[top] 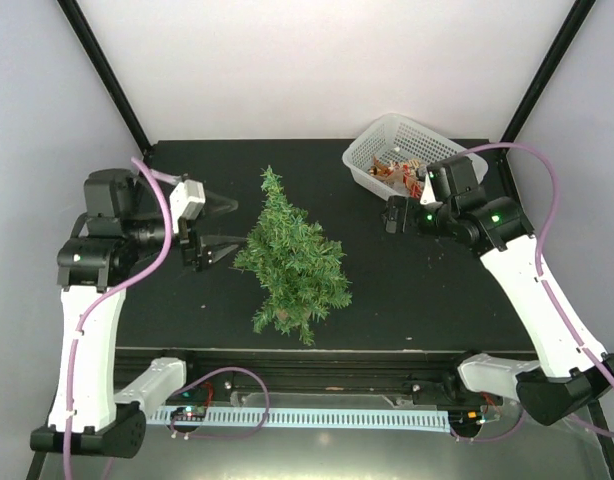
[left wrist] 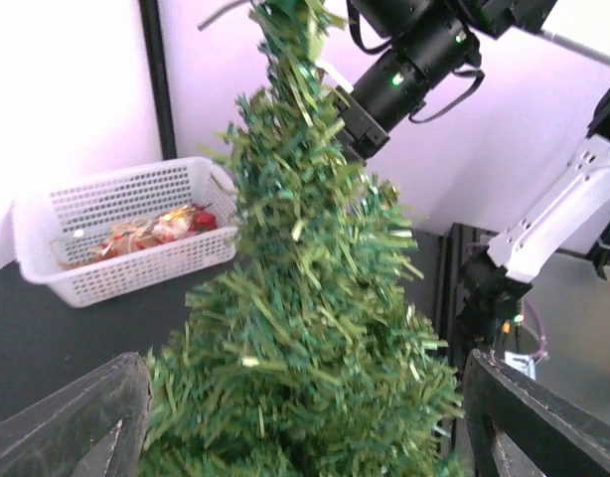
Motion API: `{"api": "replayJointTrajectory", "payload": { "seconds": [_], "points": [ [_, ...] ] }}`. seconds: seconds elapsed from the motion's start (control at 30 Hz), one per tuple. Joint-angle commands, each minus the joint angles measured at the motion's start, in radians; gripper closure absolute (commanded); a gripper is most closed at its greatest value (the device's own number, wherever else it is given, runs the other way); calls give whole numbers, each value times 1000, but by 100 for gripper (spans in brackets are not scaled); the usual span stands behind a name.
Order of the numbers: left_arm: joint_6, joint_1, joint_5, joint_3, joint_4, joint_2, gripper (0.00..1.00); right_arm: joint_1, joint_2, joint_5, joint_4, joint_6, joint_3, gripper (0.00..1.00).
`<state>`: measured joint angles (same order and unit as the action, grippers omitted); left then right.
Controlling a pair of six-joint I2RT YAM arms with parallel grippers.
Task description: Decorate the small christmas tree
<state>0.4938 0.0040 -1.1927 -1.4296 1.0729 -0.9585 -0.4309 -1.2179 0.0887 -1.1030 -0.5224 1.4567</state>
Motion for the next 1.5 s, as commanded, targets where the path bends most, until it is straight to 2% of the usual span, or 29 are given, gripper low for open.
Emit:
{"api": "replayJointTrajectory", "payload": {
  "seconds": [0.0,0.1,0.3,0.7,0.93,1.0,1.13,1.23,1.33,1.4,1.47],
  "points": [
    [-240,-75,-27,6,-308,-51,13,2,40,0,-25,2,21,3],
    [-221,-97,-17,-27,-304,-107,9,3,60,-6,-31,-1,8,3],
    [-234,-149,-74,-96,-312,-185,9,2,84,-34,-47,-7,-20,2],
    [-224,-246,-117,-110,-286,-228,11,3,62,-20,-32,-27,-43,2],
    [-218,-297,-72,-73,-294,-217,13,2,50,-6,-18,-37,-38,2],
    [-209,-305,-63,-72,-286,-219,17,2,50,-4,-17,-41,-34,2],
    [-212,-328,-46,-72,-287,-218,33,3,53,-7,-17,-41,-38,1],
    [-207,-343,-23,-75,-286,-222,47,2,61,-7,-14,-47,-48,2],
    [-205,-350,-7,-79,-287,-228,69,2,72,-3,-6,-54,-58,2],
    [-204,-357,9,-81,-289,-231,80,3,77,-3,-5,-57,-66,1],
    [-200,-363,26,-84,-289,-235,83,2,82,-4,-4,-60,-72,2]
  ]
}}
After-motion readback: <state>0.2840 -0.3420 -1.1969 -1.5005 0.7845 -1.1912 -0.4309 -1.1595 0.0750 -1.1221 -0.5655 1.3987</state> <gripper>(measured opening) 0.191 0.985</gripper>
